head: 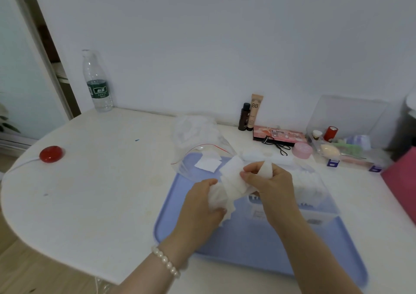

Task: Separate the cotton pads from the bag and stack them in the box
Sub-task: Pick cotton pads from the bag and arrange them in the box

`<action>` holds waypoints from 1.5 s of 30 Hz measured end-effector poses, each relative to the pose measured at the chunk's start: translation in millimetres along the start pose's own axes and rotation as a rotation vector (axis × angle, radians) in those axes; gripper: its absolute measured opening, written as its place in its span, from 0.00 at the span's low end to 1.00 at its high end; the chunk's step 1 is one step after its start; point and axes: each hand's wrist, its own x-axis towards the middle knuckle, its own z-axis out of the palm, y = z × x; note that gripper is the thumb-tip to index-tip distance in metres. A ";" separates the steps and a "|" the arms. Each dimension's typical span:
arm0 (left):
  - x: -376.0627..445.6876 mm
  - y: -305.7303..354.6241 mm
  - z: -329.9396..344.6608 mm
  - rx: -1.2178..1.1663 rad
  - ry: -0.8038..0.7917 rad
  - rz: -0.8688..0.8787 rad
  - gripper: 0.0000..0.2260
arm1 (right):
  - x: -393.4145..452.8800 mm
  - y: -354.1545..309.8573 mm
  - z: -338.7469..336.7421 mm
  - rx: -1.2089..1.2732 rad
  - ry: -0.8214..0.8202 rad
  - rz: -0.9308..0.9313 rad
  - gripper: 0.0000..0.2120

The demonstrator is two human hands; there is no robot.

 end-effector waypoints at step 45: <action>27.8 47.1 -45.1 -0.940 -0.295 -0.413 0.14 | 36.9 -39.6 -5.8 -0.252 -0.590 -0.070 0.14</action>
